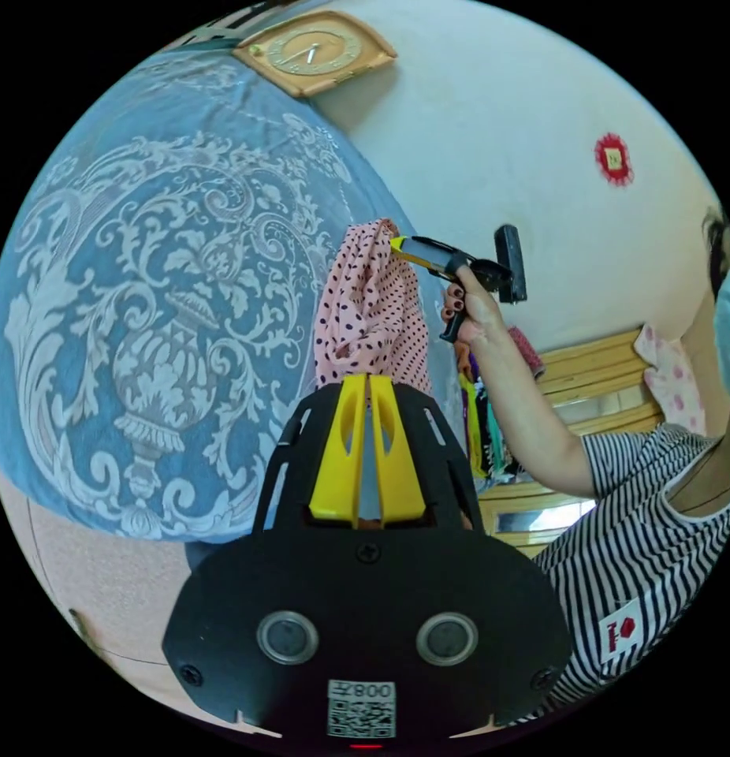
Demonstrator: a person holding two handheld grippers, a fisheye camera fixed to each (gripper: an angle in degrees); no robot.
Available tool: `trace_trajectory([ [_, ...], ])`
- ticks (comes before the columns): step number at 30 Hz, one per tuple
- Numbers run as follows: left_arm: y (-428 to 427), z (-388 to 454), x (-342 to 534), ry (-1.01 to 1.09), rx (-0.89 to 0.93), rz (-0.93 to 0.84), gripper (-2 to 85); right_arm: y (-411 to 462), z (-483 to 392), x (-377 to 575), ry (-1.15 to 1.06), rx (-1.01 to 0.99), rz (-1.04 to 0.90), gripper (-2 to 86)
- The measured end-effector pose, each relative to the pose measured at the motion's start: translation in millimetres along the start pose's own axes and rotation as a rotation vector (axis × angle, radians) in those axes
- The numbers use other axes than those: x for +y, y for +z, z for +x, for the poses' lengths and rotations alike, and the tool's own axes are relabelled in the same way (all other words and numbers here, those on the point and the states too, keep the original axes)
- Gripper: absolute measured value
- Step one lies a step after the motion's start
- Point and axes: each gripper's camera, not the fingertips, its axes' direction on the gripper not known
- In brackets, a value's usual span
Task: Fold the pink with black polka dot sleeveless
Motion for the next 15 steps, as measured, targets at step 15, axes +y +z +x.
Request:
trace_trajectory([
  [15, 17.7, -24.8, -22.0, -0.066, -0.019, -0.052, 0.3, 0.2, -49.0, -25.6, -0.002, -0.006, -0.06, 0.1],
])
